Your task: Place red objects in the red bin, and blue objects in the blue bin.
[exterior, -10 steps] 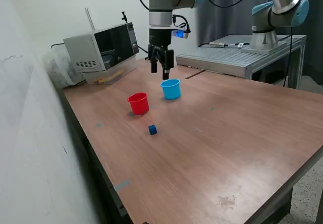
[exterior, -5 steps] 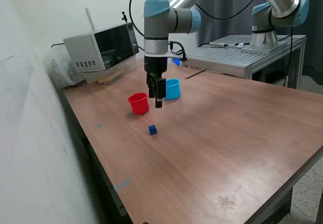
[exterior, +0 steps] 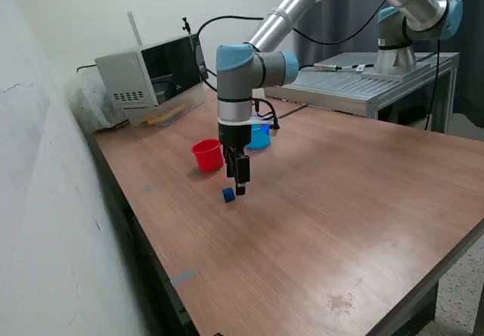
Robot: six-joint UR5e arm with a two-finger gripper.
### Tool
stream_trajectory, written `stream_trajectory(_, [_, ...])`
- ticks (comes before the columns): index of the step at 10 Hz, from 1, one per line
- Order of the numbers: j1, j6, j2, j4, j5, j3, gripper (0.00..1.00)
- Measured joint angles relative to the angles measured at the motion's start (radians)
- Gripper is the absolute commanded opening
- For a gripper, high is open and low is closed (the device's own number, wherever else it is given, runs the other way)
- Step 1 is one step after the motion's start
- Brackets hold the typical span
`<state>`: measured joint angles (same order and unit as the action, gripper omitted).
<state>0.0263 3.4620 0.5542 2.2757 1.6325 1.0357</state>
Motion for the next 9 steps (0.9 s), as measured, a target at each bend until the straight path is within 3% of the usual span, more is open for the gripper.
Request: stream_trajectory(9, [-0.024,0.006,-0.016,0.085,0.007,0.006,1.0])
